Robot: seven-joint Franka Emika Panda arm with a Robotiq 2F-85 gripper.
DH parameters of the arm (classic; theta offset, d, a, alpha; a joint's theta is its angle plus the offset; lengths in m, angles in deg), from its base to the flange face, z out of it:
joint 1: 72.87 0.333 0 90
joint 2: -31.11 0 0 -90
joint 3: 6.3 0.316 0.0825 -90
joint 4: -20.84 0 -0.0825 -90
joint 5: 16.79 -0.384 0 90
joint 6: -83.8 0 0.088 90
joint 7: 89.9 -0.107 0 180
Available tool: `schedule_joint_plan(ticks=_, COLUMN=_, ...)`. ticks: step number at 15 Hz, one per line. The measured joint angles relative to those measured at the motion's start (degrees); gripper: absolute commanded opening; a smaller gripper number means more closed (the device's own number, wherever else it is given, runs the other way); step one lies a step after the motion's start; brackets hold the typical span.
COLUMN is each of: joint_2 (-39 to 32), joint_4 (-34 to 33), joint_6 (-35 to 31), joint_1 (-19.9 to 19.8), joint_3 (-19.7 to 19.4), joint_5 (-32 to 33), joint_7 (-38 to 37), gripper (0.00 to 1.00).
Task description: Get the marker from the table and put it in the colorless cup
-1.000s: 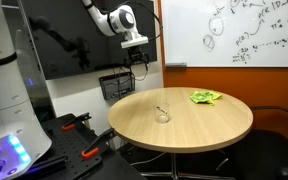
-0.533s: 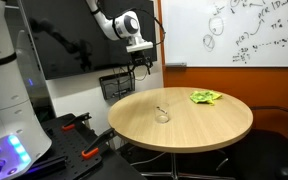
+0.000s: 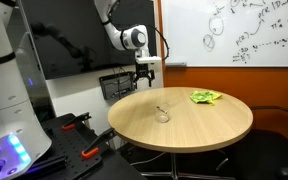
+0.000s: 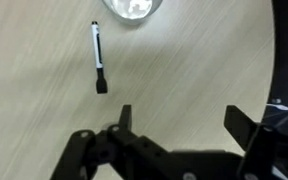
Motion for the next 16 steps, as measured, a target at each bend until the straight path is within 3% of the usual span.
schedule_joint_plan(ticks=5, joint_2=-12.84, joint_4=-10.29, joint_6=-0.09, joint_1=-4.85, joint_3=2.01, joint_5=-2.65, joint_7=12.21, gripper=0.97)
schedule_joint_plan(ticks=9, joint_2=-19.60, joint_4=-17.29, joint_6=-0.02, joint_1=-4.53, joint_3=2.33, joint_5=-2.64, joint_7=13.14, gripper=0.93)
schedule_joint_plan(ticks=15, joint_2=-26.98, joint_4=-26.26, joint_6=0.29, joint_1=-4.25, joint_3=1.20, joint_5=-2.64, joint_7=12.78, gripper=0.64)
schedule_joint_plan(ticks=16, joint_2=-27.83, joint_4=-27.50, joint_6=0.57, joint_1=-4.28, joint_3=0.83, joint_5=-2.64, joint_7=12.78, gripper=0.64)
